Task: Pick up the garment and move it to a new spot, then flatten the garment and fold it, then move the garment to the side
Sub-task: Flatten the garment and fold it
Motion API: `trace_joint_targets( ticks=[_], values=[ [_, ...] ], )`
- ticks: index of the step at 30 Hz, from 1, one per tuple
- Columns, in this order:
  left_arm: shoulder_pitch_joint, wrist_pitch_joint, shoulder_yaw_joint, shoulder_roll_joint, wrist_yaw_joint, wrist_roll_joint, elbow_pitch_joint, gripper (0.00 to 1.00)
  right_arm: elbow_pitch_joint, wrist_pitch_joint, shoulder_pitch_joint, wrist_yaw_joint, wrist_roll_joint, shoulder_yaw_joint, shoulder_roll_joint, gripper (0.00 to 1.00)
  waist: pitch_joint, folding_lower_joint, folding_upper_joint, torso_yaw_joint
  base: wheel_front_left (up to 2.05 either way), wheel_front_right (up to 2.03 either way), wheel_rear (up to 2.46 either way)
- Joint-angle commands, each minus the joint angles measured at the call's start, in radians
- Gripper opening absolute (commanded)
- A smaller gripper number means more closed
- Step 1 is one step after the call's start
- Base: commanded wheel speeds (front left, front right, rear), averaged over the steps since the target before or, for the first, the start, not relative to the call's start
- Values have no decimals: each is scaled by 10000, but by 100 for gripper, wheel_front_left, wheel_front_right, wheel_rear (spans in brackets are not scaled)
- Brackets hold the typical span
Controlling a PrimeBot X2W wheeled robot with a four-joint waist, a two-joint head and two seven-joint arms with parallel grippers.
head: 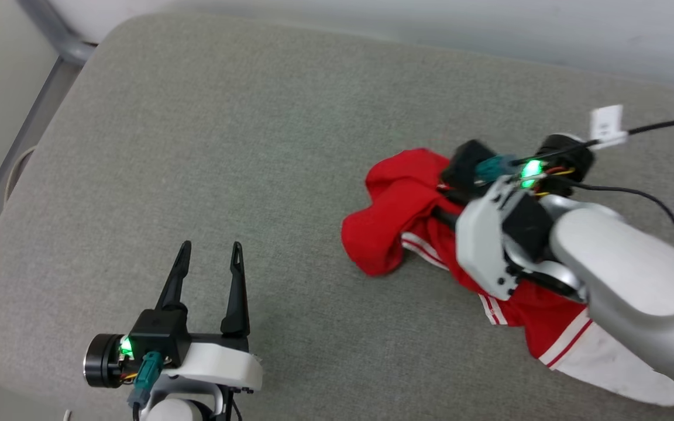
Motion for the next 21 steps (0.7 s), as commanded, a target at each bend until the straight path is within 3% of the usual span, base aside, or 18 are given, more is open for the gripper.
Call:
trace_joint_targets(
  ticks=[1, 6, 14, 15, 16, 21],
  values=[
    [-174, -26, -57, -7, 56, -46, 18, 100, 279, -69, -382, -14, 93, 436, 217, 0, 317, -1, 0, 306, 0, 0, 0],
    [-391, -26, -342, -6, 185, -213, 63, 100, 1717, -218, -1348, -16, 559, 2100, 1026, 0, 641, -1, 0, 608, 0, 0, 0],
    [-470, -26, -447, -7, 318, -305, 106, 100, 2851, 358, -995, -11, 738, 2413, 1526, 1, 760, -1, 0, 690, 0, 0, 0],
    [-439, -26, -434, -6, 325, -289, 118, 100, 2887, 266, -986, -11, 733, 2414, 1488, 43, 728, -1, 0, 650, 0, 0, 0],
    [-397, -26, -404, -6, 338, -257, 133, 100, 2909, 66, -981, -11, 798, 2414, 1443, 100, 669, -1, 0, 590, 0, 0, 0],
    [-163, -26, -116, -4, 229, -53, 207, 100, 2883, -1714, -1082, -13, 1458, 2390, 1112, 100, 189, -1, 0, 209, 0, 0, 0]
  ],
)
